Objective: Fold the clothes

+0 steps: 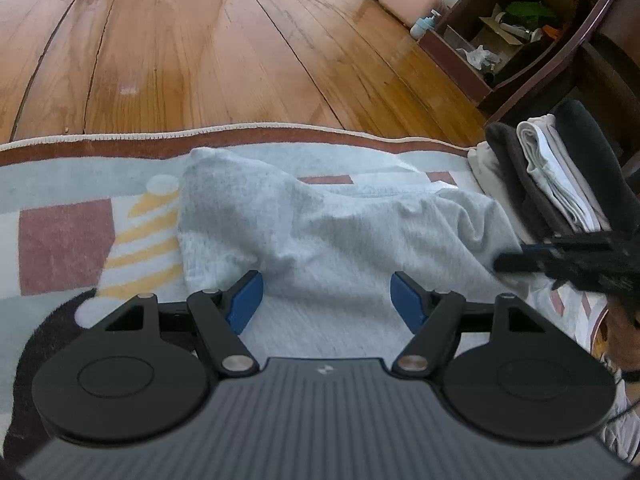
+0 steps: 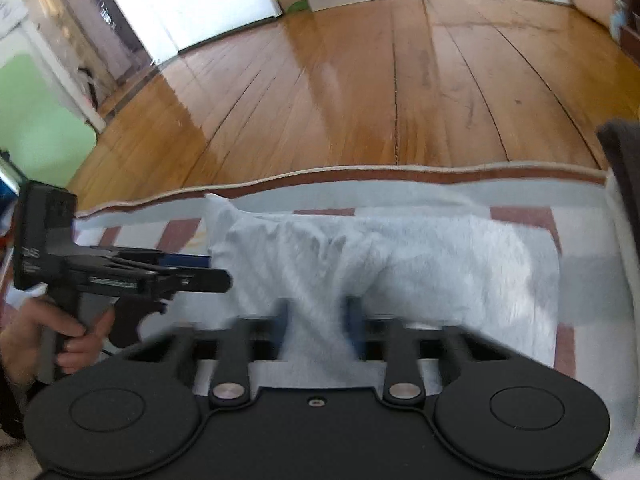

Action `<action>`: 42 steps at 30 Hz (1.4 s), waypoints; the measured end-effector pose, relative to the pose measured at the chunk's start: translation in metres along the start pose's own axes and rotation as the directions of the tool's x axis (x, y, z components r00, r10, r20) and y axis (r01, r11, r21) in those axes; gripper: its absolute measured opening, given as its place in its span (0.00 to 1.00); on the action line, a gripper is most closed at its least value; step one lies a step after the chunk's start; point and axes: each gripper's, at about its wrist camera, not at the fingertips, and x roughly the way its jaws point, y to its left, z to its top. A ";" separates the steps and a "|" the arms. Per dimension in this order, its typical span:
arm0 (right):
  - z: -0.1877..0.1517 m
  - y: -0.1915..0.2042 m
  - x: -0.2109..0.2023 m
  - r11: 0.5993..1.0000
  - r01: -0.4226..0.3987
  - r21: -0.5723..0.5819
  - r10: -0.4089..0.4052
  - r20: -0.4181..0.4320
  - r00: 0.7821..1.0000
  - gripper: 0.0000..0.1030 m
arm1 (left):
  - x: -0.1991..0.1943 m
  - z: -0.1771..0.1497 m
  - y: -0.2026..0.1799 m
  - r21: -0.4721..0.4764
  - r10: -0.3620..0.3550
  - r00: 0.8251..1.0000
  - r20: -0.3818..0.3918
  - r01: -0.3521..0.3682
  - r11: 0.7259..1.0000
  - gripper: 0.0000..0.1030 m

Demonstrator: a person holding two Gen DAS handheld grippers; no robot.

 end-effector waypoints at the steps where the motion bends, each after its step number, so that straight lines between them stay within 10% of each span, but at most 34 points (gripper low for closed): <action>1: 0.004 -0.005 0.001 0.999 0.041 0.022 -0.042 0.029 0.999 0.04 | -0.001 0.000 0.001 -0.002 -0.001 1.000 0.005 0.001 1.000 0.68; 9: 0.027 -0.052 0.017 0.963 0.225 0.151 -0.230 0.015 0.973 0.17 | -0.004 0.001 0.007 -0.014 0.010 1.000 0.022 -0.009 1.000 0.68; 12: 0.031 -0.056 0.017 0.974 0.168 0.152 -0.173 0.018 0.985 0.66 | -0.006 0.003 0.009 -0.019 0.009 0.999 0.033 -0.009 1.000 0.68; 13: 0.031 -0.058 0.022 0.976 0.151 0.157 -0.154 0.009 0.988 0.68 | -0.008 0.003 0.011 -0.023 0.009 0.999 0.048 -0.008 1.000 0.68; 18: 0.027 -0.075 0.063 0.973 0.068 0.219 -0.053 -0.075 0.996 0.68 | -0.023 0.009 0.018 -0.038 -0.016 0.987 0.162 0.023 0.999 0.68; 20: 0.026 -0.075 0.073 0.975 0.051 0.215 -0.039 -0.058 0.998 0.47 | -0.023 0.010 0.022 -0.045 -0.016 0.986 0.167 0.024 0.999 0.68; 21: 0.024 -0.065 0.066 0.979 0.054 0.197 -0.051 -0.023 0.998 0.17 | -0.021 0.009 0.023 -0.045 -0.009 0.987 0.160 0.017 0.999 0.68; 23: 0.021 -0.047 0.053 0.985 0.063 0.160 -0.071 0.047 0.996 0.08 | -0.018 0.007 0.024 -0.033 0.007 0.989 0.147 -0.002 0.999 0.68; 29: 0.010 -0.021 0.000 0.978 0.148 0.148 -0.179 0.224 0.958 0.05 | 0.002 0.012 -0.005 0.200 -0.048 0.997 0.057 0.036 0.979 0.60; 38: 0.015 -0.036 0.021 0.945 0.241 0.221 -0.273 0.129 0.953 0.03 | 0.020 0.015 0.004 0.164 0.151 0.978 0.144 -0.174 0.971 0.34; 42: 0.015 -0.046 0.030 0.944 0.250 0.214 -0.269 0.061 0.961 0.03 | 0.023 0.010 -0.010 0.308 0.202 0.964 0.173 -0.248 0.919 0.34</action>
